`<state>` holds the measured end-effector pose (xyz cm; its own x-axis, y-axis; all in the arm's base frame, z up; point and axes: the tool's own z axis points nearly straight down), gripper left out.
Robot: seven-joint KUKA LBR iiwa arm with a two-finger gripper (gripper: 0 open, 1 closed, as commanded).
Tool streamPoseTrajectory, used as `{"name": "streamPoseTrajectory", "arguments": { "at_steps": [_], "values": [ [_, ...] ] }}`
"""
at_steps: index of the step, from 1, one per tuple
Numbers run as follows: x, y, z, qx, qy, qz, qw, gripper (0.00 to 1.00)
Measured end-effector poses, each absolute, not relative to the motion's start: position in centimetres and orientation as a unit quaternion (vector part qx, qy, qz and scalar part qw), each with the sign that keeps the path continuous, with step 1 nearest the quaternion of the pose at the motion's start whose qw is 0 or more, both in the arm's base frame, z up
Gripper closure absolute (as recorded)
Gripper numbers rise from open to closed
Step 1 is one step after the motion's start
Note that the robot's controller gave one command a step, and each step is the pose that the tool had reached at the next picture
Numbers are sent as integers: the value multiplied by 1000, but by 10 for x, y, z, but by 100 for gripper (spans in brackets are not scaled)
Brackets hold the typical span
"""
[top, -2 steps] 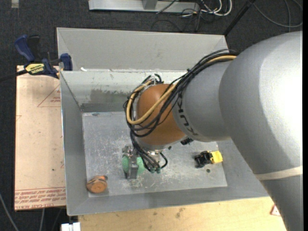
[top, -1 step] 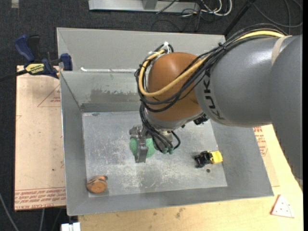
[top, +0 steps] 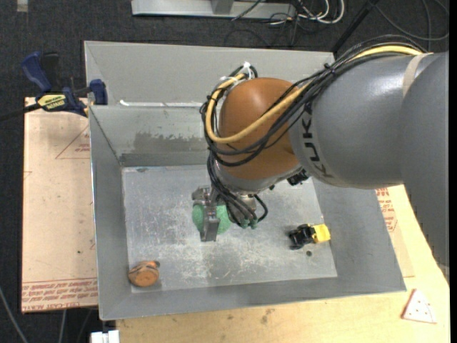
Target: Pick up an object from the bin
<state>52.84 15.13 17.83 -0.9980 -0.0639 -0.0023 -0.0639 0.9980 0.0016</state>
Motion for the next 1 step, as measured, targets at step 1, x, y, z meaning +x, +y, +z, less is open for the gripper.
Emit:
{"name": "streamPoseTrajectory", "arguments": {
  "at_steps": [1],
  "values": [
    [537, 157, 283, -32, 999, 1, 1, 100]
  ]
}}
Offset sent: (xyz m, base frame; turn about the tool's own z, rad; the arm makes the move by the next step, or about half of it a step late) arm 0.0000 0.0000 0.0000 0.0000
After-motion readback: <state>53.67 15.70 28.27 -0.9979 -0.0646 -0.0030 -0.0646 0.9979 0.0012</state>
